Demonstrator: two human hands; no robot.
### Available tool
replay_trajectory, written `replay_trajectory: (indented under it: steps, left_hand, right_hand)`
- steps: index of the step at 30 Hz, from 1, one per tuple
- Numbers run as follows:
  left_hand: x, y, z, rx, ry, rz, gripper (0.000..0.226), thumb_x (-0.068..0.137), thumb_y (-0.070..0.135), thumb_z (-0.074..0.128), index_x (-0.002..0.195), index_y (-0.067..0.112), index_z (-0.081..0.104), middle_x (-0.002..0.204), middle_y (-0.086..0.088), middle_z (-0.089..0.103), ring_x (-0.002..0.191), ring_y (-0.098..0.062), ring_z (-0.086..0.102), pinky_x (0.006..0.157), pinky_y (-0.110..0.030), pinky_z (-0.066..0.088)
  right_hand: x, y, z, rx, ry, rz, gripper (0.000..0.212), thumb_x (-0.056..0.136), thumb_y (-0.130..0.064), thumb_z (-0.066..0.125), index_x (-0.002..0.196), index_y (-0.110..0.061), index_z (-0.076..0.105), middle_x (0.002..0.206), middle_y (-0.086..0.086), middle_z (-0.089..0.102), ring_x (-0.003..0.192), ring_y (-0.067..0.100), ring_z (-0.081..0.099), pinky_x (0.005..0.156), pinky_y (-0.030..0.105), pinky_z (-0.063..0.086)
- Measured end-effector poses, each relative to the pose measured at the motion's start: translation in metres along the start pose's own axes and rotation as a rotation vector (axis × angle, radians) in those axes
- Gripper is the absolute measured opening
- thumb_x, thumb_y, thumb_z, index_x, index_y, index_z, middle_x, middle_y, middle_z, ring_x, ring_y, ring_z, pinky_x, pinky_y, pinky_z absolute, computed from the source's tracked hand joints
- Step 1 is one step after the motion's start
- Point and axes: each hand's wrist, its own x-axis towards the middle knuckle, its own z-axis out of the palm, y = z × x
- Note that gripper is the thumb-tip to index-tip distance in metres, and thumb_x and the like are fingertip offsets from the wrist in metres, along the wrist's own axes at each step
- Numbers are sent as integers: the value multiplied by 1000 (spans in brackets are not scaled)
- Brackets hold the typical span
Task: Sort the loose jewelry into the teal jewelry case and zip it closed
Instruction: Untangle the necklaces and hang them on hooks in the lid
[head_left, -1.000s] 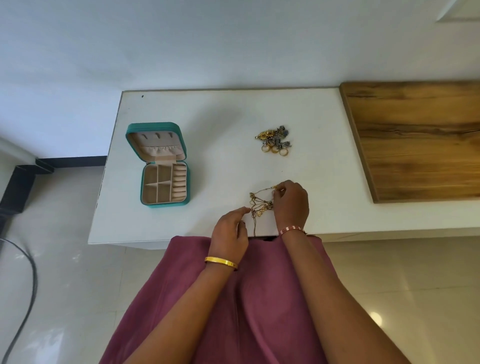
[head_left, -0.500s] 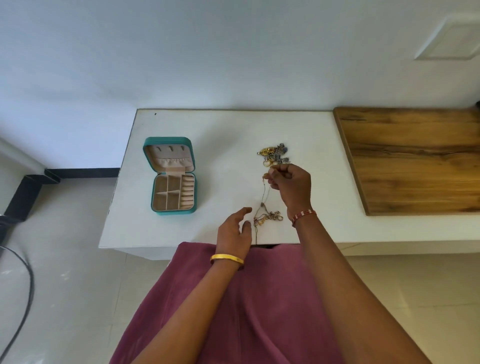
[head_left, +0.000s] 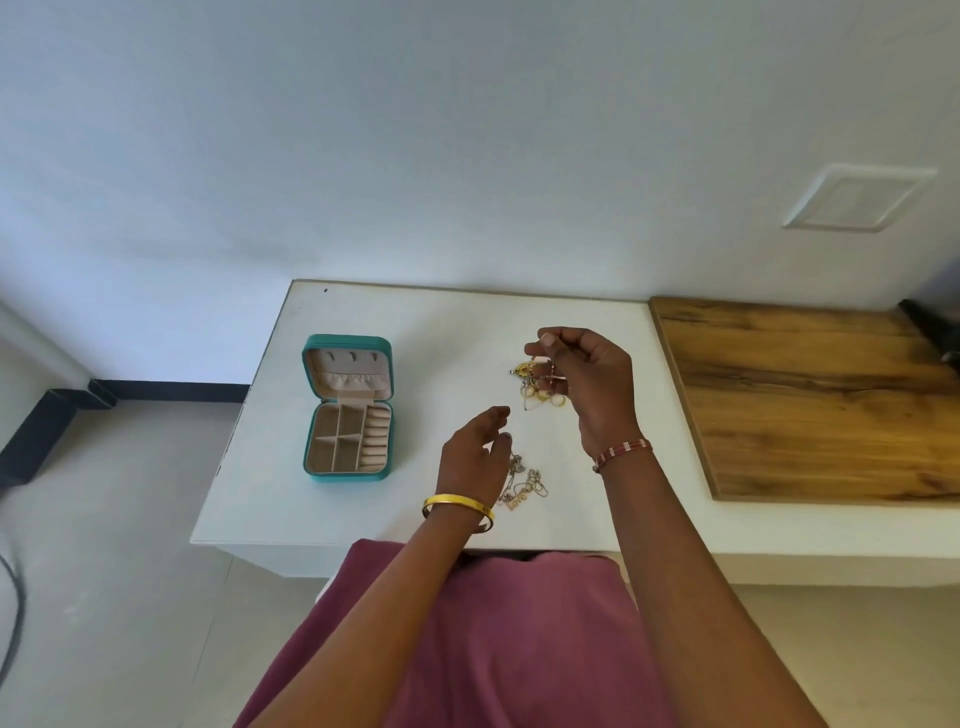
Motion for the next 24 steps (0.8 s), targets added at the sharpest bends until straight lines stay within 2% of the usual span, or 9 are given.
replay_trajectory:
  steps: [6,8,11,13,16,18,20,22,24]
  left_hand:
    - [16,10,2,7,-11,6,35,91,9,48,125,14,53,126,-4,59,114,-16,56,93,-17,36]
    - [21,13,1,-26,-4,-7,36,91,8,47,127,12,50,126,-6,59,115,-17,55,94,-19,37]
    - [25,17,-2,-81,-26,-23,38,91,7,45,129,14,47,125,-8,59,113,-17,55,93,-21,38]
    - [25,20,-5,-85,-63,-20,38,91,5,45,127,14,49,122,-7,61,112,-18,55,93,-23,40]
    - [19,28,-11,-104,-104,-21,27,89,3,46,105,15,63,101,-6,68,102,-25,61,92,-32,46]
    - [11,34,-16,-138,-124,-30,24,88,4,47,87,21,64,83,-2,69,94,-25,63,93,-39,48]
    - [2,40,-23,-182,-119,-43,28,89,5,47,77,24,63,75,0,67,86,-24,66,93,-42,49]
    - [-6,45,-29,-236,-96,-47,31,90,4,47,73,25,62,73,2,65,71,-15,67,91,-40,50]
    - [-12,50,-37,-259,-79,-50,31,90,4,47,71,24,62,67,6,65,61,-8,64,87,-37,50]
  right_hand:
    - [1,-4,3,-68,-59,5,11,88,-10,58,93,-6,66,79,7,71,45,8,49,46,20,40]
    - [0,-2,4,-109,-81,21,12,88,-11,58,92,-4,67,71,7,69,42,9,44,44,19,36]
    - [-5,1,4,-176,-118,37,12,87,-12,60,91,-4,69,55,5,56,41,8,37,41,17,30]
    - [-9,2,4,-224,-146,33,11,86,-12,61,90,-8,71,52,4,49,44,8,38,41,17,29]
    - [-17,-1,6,-266,-159,10,13,84,-10,64,93,-4,71,52,0,52,41,3,44,42,11,33]
    - [-23,-4,7,-306,-137,-24,15,83,-10,65,94,-2,71,61,2,59,42,-2,50,44,7,36]
    - [-29,-7,6,-357,-79,-58,15,82,-12,67,92,-3,72,69,7,64,51,-1,56,50,9,40]
    - [-33,-9,4,-365,-22,-68,15,80,-14,69,90,-4,73,77,8,68,68,8,61,63,16,45]
    - [-41,-13,3,-337,-19,-52,14,81,-14,68,89,-3,73,82,8,69,73,11,60,68,20,45]
